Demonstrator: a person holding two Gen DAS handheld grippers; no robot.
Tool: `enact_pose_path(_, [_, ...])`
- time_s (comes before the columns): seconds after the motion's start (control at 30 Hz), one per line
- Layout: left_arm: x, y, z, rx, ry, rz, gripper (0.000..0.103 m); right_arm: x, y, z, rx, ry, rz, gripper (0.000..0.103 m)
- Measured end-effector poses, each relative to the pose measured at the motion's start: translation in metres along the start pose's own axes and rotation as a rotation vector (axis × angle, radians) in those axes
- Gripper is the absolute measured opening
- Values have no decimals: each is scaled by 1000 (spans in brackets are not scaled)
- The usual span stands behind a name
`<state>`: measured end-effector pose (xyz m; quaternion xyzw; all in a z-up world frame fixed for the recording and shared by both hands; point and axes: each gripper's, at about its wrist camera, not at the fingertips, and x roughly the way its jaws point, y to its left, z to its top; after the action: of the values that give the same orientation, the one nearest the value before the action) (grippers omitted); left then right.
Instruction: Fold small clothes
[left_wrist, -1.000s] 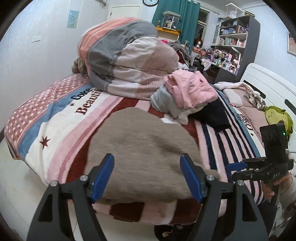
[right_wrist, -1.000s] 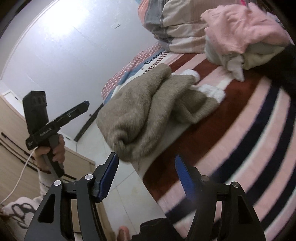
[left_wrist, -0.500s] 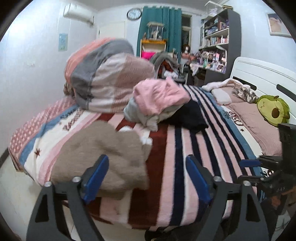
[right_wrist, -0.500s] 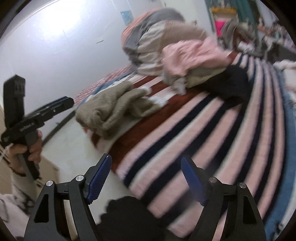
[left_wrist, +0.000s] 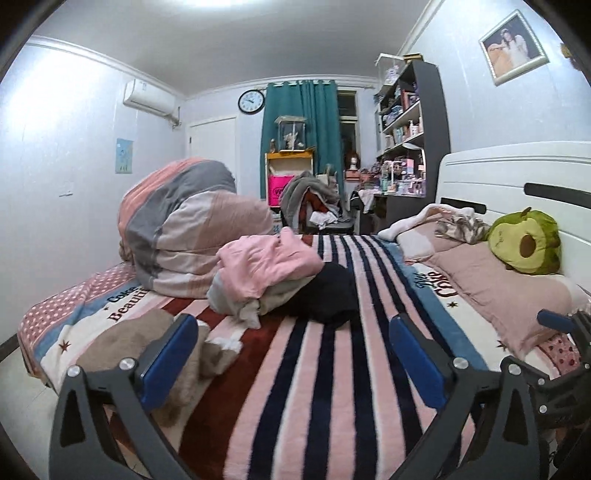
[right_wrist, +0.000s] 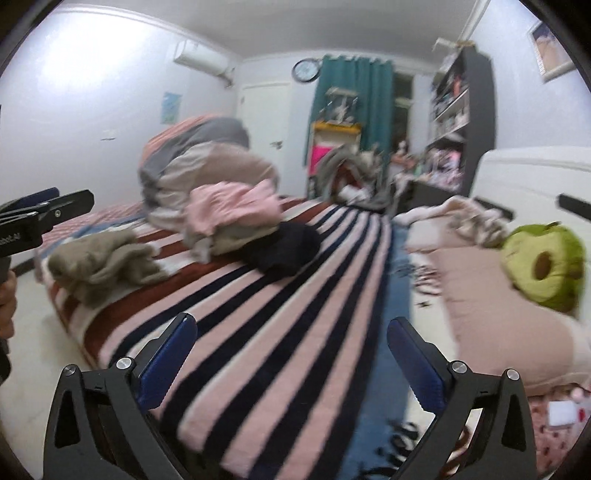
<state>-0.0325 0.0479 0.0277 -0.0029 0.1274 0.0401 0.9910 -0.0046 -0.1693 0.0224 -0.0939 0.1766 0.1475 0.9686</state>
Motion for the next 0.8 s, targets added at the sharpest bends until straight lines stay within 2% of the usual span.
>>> enact_pose_path(0.27, [-12, -19, -3, 19, -12, -42, 102, -21, -10, -2, 53, -45, -48, 102])
enact_pose_path(0.8, [-17, -14, -8, 10, -29, -54, 102, -32, 2, -10, 60, -45, -21, 102])
